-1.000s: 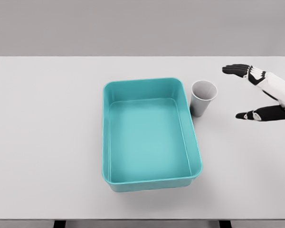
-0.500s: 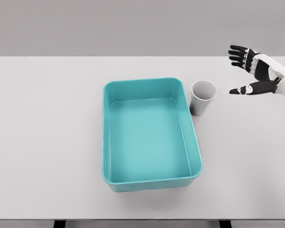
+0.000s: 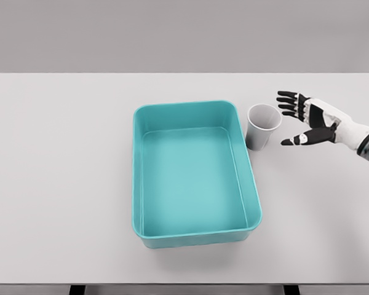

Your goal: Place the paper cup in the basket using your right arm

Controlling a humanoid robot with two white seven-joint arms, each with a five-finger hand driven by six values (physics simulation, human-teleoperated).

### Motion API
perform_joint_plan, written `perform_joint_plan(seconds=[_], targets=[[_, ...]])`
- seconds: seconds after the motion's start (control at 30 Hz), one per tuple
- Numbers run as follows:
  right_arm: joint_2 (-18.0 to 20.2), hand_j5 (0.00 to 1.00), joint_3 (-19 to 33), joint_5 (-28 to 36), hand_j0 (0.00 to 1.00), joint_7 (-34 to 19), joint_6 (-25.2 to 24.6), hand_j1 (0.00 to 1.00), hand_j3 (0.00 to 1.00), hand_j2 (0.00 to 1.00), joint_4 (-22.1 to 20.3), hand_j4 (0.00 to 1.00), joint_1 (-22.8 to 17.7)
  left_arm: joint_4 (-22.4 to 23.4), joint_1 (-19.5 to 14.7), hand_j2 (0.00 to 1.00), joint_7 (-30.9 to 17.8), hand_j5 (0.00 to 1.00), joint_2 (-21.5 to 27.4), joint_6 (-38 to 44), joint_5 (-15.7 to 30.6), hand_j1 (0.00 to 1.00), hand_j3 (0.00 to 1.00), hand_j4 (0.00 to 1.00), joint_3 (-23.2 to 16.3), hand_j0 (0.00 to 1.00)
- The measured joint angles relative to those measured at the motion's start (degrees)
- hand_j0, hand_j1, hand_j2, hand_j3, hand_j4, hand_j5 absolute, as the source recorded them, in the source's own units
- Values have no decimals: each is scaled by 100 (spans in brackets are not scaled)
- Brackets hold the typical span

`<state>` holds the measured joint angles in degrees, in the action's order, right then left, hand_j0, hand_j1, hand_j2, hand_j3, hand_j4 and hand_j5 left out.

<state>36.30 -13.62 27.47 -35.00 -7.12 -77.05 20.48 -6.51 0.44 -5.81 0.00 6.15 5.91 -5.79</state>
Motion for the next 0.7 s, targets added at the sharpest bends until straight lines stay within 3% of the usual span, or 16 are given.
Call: perform_joint_plan(seconds=[0.7], targets=[[-554,100,-51,-53,100,0,340,100,100,100,624,100,9,0,0,100,-1,100,0,0,2,100,100,100,0,100]])
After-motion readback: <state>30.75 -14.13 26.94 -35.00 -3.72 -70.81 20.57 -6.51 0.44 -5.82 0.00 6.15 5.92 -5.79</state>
